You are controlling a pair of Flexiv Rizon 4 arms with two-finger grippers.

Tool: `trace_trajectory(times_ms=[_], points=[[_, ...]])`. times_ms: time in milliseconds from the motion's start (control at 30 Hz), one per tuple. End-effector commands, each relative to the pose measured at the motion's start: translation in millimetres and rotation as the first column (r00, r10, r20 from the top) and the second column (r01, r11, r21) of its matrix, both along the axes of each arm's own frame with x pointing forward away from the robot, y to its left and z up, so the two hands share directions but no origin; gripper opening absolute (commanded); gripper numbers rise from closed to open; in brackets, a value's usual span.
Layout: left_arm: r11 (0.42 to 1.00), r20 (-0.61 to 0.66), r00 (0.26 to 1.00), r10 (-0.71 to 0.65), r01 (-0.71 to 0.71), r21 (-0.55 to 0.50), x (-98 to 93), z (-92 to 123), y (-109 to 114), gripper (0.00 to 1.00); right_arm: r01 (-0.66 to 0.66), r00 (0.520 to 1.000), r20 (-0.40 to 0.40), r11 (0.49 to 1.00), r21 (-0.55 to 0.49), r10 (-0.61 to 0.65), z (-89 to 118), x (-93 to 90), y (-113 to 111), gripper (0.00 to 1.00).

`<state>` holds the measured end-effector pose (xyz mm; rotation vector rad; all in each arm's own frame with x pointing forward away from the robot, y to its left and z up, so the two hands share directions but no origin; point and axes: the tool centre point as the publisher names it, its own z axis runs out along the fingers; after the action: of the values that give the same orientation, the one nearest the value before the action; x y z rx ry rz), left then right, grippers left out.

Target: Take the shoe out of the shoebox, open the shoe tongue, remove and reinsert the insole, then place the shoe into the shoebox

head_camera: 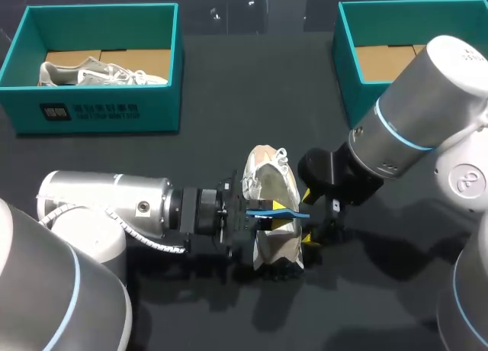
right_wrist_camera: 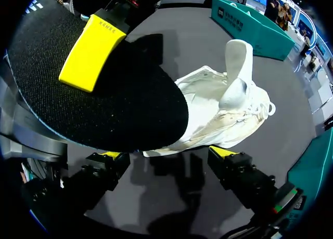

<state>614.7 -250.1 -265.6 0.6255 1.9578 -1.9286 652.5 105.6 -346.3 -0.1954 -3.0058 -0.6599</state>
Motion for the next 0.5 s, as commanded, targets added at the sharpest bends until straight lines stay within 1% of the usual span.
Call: trace_trajectory(times_ms=[33,500], points=[[1.0,-0.002,1.0,0.019,-0.02,-0.005,-0.1,-2.7,-5.2,0.0,0.001,1.0,0.002,1.0,-0.001,-0.001,-0.9,-1.0,0.8,1.0],[0.999,-0.025,0.998,0.052,-0.051,0.001,6.6,-12.0,-8.1,0.0,0.001,1.0,0.002,1.0,-0.001,-0.001,-0.9,-1.0,0.8,1.0]])
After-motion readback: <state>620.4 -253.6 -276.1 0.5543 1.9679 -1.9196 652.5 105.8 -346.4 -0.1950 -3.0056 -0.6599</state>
